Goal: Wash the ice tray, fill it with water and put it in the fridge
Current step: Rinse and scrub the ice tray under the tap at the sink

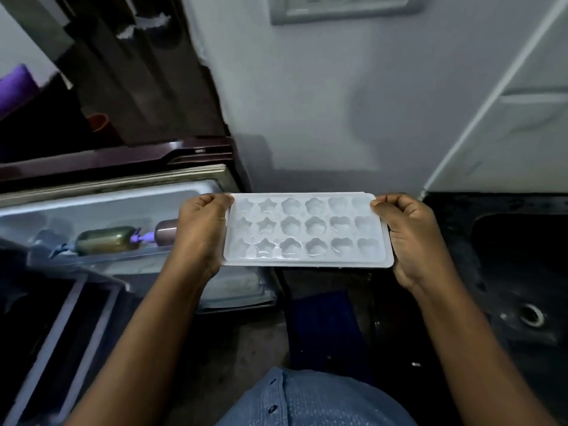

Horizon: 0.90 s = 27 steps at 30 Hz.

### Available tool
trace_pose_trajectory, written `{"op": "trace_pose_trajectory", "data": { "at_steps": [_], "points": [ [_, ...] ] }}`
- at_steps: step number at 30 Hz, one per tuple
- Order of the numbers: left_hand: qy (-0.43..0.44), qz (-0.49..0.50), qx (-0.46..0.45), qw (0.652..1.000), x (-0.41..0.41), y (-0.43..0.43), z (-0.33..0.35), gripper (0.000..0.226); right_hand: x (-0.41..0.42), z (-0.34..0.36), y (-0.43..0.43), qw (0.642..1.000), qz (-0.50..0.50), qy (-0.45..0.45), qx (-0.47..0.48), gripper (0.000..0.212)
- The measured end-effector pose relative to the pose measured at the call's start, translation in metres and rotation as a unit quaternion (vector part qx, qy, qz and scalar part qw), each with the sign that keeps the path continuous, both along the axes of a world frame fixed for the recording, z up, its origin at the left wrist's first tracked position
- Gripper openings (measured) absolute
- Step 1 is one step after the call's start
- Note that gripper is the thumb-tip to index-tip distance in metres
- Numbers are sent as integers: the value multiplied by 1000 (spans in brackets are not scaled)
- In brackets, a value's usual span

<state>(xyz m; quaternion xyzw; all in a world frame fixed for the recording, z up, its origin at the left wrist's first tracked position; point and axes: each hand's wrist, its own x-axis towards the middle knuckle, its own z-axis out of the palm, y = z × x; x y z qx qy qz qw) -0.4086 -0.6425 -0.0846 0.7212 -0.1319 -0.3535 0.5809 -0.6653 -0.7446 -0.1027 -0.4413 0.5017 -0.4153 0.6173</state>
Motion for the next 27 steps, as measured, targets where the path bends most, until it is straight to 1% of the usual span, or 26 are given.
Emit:
{"op": "trace_pose_trajectory", "data": {
  "at_steps": [3,5,9,12,14,18,24,27],
  "points": [
    [1,-38,8,999,-28,-31,-1,36,-34,0,-12,1000,-30,2,-7,18],
    [-3,-54,10,998,-45,-48,-2,31,-56,2,-18,999,-49,2,-9,13],
    [-6,-105,10,994,-84,-83,-5,28,-100,-1,-28,995,-95,0,-4,3],
    [-7,-144,12,990,-116,-110,-4,26,-134,-2,-34,991,-130,8,-1,1],
    [-9,-177,17,984,-136,-128,-4,29,-155,-2,-35,987,-157,17,4,3],
    [-15,-227,26,973,-173,-156,-4,25,-190,-2,-32,977,-213,22,10,2],
    [-18,-313,28,949,-230,-202,-4,19,-233,-4,-22,950,-312,20,31,3],
    [-15,-365,30,931,-260,-228,-9,18,-255,-6,-18,932,-358,22,42,13]
  ]
}}
